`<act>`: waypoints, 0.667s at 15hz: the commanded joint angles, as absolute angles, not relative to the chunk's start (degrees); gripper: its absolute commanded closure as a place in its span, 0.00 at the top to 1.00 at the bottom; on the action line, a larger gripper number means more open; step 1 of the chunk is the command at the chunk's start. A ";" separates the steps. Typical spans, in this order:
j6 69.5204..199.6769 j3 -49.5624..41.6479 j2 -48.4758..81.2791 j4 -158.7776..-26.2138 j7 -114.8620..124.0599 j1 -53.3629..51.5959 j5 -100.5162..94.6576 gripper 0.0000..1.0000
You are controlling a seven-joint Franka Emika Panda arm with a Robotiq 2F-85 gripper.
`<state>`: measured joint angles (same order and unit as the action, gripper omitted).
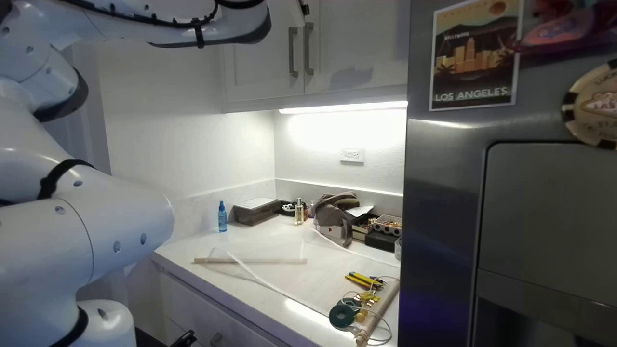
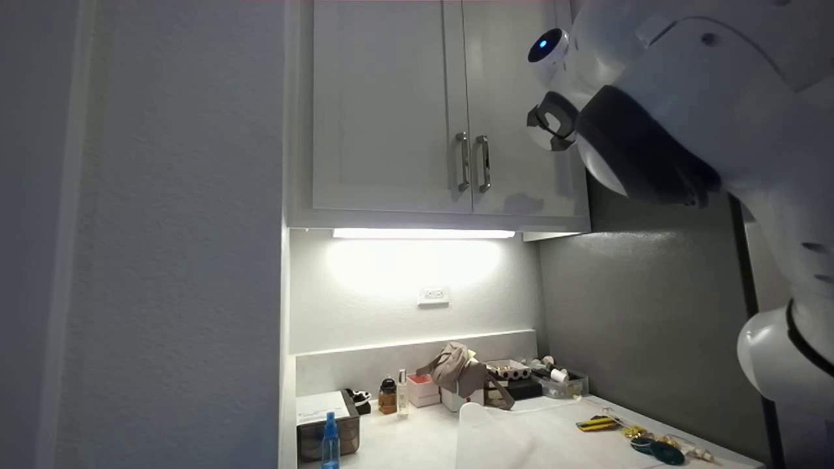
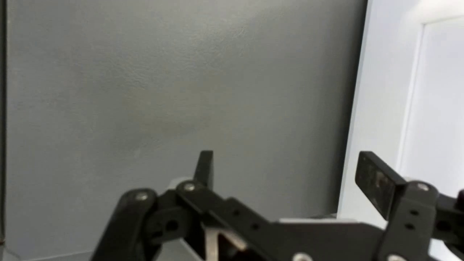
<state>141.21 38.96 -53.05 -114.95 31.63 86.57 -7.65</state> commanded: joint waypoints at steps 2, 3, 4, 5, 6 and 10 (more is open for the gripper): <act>133.45 34.74 -46.17 -112.38 24.10 75.49 -8.76 1.00; 131.02 33.48 -44.66 -111.60 22.30 72.86 -9.10 1.00; 128.79 32.20 -43.21 -110.82 20.60 70.35 -9.68 1.00; 126.96 30.72 -41.87 -110.24 18.67 67.60 -10.57 1.00; 124.47 29.21 -40.43 -109.26 17.04 64.80 -11.63 1.00; 113.86 22.62 -35.02 -105.70 12.32 52.38 -16.25 1.00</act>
